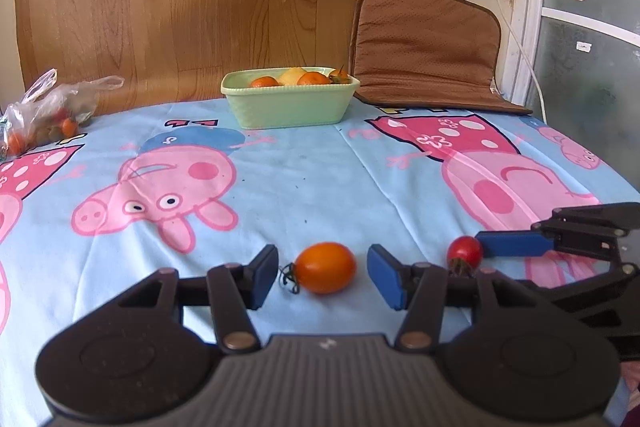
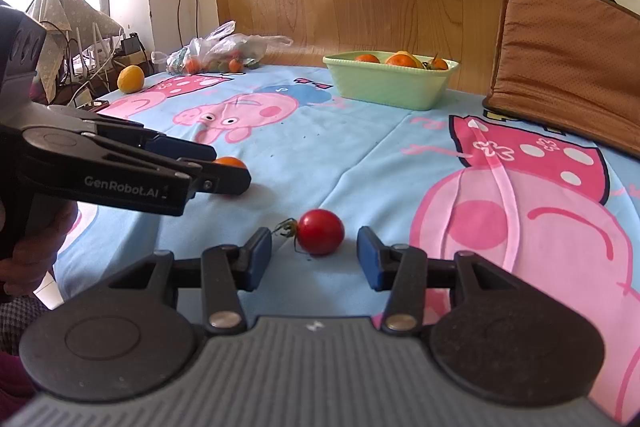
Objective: Organize fruits
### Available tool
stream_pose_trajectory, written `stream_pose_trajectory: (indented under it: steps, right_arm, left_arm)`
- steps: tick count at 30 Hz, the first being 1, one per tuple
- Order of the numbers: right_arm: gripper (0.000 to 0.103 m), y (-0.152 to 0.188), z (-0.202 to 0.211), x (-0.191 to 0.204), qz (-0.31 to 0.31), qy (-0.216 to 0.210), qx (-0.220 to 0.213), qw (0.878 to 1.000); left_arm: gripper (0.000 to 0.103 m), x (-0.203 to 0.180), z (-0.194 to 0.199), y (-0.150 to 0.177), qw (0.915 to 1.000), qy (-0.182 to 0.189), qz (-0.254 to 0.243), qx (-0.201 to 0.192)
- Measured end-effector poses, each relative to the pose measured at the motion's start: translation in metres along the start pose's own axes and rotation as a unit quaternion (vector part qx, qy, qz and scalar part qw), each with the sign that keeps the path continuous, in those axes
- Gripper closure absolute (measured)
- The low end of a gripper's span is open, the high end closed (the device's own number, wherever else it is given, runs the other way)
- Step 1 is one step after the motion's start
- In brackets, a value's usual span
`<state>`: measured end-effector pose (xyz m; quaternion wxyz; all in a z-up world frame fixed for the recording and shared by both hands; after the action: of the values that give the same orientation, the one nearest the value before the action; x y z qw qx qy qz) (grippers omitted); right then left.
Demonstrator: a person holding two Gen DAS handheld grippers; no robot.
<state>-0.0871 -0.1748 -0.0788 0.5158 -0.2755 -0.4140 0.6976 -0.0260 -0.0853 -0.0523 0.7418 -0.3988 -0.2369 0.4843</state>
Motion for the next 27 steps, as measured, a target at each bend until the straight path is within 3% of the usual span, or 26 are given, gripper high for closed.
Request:
stream_pose_trajectory:
  steps: [27]
  right_arm:
    - [0.053, 0.0004, 0.0004, 0.0005, -0.001, -0.001, -0.001, 1.000]
  left_arm:
    - [0.062, 0.0005, -0.0067, 0.0059, 0.9999, -0.004, -0.004, 0.009]
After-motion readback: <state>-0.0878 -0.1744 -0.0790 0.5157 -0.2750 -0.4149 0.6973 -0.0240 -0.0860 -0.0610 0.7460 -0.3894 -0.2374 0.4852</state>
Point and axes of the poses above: each gripper's, at about its wrist camera, not at the fingertips, and z roughly against the way its jaws point, x to its left, y to its underside, the point moved 5 cm from there along -z, roughly the way its jaws point, and after that the axes turned 1 degree about z, right-handed, at the moved point
